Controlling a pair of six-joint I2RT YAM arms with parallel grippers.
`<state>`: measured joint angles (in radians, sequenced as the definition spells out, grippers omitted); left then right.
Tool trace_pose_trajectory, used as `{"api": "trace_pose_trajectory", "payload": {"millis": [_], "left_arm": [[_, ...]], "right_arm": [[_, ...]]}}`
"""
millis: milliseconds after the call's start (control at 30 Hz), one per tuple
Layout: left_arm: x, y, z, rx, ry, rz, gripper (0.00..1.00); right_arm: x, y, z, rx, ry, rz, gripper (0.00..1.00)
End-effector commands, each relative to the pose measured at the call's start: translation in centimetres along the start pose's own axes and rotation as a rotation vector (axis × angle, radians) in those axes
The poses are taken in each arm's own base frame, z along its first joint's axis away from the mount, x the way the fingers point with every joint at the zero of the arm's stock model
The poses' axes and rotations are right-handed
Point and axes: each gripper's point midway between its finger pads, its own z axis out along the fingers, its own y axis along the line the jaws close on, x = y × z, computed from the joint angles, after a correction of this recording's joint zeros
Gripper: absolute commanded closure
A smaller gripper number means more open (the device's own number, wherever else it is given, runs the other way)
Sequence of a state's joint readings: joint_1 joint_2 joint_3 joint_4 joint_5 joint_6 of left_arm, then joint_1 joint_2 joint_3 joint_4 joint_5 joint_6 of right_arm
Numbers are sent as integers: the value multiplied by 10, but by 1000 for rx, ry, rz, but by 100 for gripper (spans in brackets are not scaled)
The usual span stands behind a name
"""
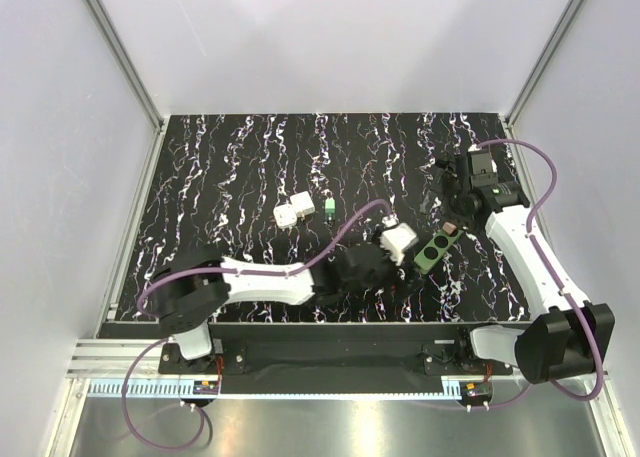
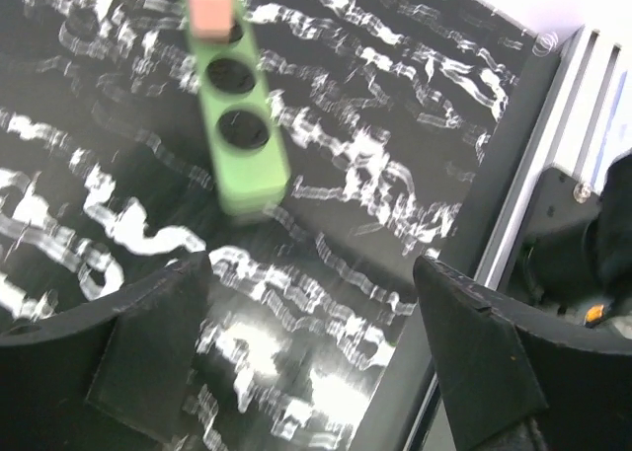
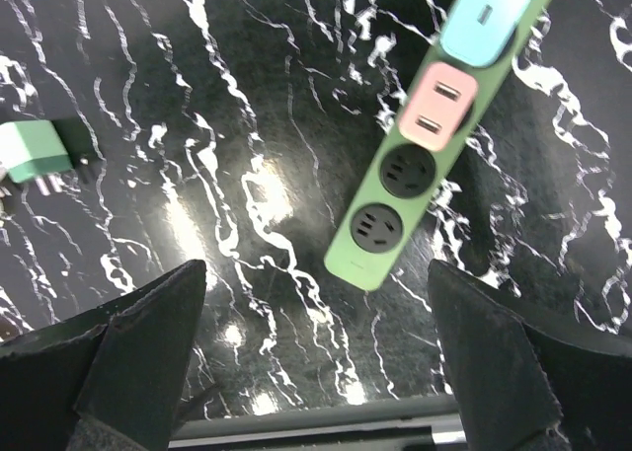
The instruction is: Pull the plug off the socket
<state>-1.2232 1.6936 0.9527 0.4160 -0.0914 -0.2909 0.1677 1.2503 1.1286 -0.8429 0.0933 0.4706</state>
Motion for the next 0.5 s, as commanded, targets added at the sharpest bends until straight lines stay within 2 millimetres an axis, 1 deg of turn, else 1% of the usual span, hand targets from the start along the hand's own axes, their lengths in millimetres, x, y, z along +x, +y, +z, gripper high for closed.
{"api": "trace_pose_trajectory", "payload": {"millis": [0,33,67,100,133,167,200,233,267,300,333,400,433,467], "left_arm": [[-36,-3,22,-68,-79,51,9],[-26,0,32,-80,-60,65,9],[-37,0,39,-87,-83,90,7],[-36,1,45,-92,-80,112,6],[-25,5,54,-104,-57,138,5],[-32,5,60,-104,-68,179,4],[-33,5,65,-105,-73,198,1],[-23,9,73,-115,-58,216,1],[-28,11,78,-126,-70,237,1],[-26,13,82,-135,-69,246,1],[-20,17,89,-150,-65,256,1],[-23,21,95,-157,-92,267,1],[-17,23,99,-147,-86,261,1],[-18,28,101,-144,-90,249,1]], "right_arm": [[-4,-13,-13,60,-22,24,0],[-5,-18,-16,72,-36,30,0],[-9,-25,-17,92,-52,50,0],[-10,-32,-17,110,-60,65,0],[-12,-35,-18,106,-70,70,0],[-16,-40,-18,103,-71,96,0],[-18,-42,-18,100,-69,103,0],[-20,-45,-18,100,-67,113,0],[-20,-45,-18,89,-58,124,0],[-23,-46,-19,87,-65,128,0],[-29,-55,-20,107,-75,166,0],[-35,-61,-20,122,-89,193,0],[-37,-61,-18,124,-89,199,0],[-40,-59,-18,120,-90,200,0]]}}
